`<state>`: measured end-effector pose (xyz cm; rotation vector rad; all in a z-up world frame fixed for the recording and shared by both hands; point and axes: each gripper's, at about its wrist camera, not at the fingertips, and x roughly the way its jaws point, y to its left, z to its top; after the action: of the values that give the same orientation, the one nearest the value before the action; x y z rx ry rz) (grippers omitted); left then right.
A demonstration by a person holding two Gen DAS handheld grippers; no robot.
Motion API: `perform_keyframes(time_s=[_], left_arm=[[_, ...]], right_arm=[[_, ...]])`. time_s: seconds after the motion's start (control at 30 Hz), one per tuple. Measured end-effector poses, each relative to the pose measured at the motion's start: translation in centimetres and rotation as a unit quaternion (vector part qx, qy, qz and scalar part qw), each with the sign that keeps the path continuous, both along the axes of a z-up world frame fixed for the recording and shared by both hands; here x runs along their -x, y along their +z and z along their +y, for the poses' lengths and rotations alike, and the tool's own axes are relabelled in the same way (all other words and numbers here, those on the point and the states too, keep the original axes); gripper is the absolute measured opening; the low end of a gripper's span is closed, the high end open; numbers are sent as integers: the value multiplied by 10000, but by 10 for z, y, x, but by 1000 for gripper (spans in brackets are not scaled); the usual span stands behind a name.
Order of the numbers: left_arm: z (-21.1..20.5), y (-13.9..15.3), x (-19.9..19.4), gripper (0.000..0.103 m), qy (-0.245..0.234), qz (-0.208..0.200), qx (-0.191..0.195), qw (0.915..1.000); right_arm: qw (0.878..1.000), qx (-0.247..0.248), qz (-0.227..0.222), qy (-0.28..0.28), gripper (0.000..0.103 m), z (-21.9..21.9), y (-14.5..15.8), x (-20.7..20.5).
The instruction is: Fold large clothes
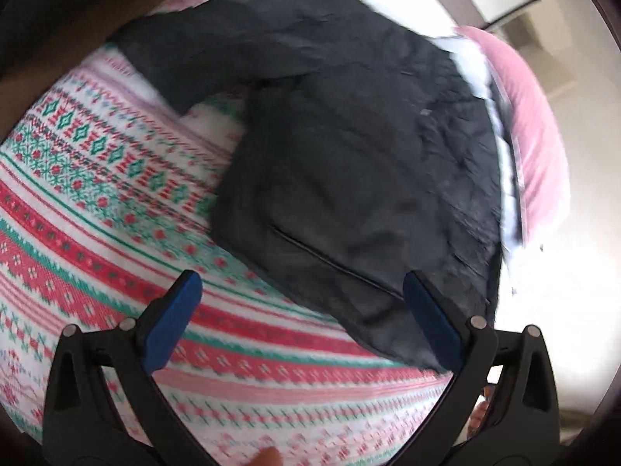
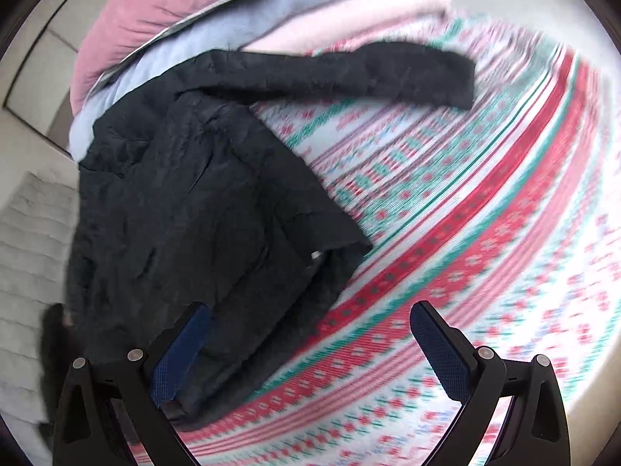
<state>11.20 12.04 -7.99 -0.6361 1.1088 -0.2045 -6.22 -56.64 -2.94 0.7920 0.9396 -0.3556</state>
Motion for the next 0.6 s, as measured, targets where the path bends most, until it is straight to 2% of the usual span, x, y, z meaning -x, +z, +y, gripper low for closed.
perform_keyframes(time_s=[0.1, 0.17, 0.23, 0.27, 0.33, 0.4, 0.43, 0.47, 0.53, 0.6], left_arm=[[-2, -20, -21, 103, 17, 234, -44, 9997], [-10, -23, -29, 103, -56, 147, -46, 9999], [-17, -20, -37, 100, -124, -114, -213, 9996], [-20, -19, -40, 97, -183, -200, -257, 9993], [-25, -19, -42, 83, -222, -339, -374, 9985], [-29, -16, -43, 29, -326, -528, -116, 9980], [-30, -14, -43, 24, -370, -557, 26, 9978], [-31, -9, -40, 18, -385, -669, 94, 9970], [-30, 10, -30, 13, -408, -1037, 8, 9938], [-24, 34, -15, 12, -361, -1415, 3, 9893]], right_arm=[[9995, -295, -100, 46, 103, 1, -10, -8], [9990, -424, -145, -7, 103, -1, -17, -13], [9984, -486, -227, -170, 103, -2, -23, -14], [9982, -484, -284, -208, 103, -4, -24, -14], [9976, -442, -457, -263, 101, -5, -23, -16], [9970, -367, -622, -292, 50, -6, -22, -16], [9955, -592, -683, -300, 7, -8, -25, -15], [9922, -811, -859, -397, 7, -12, -28, -13], [9897, -771, -1134, -401, 6, -14, -19, -12], [9852, -541, -1600, -303, 4, -8, 12, 2]])
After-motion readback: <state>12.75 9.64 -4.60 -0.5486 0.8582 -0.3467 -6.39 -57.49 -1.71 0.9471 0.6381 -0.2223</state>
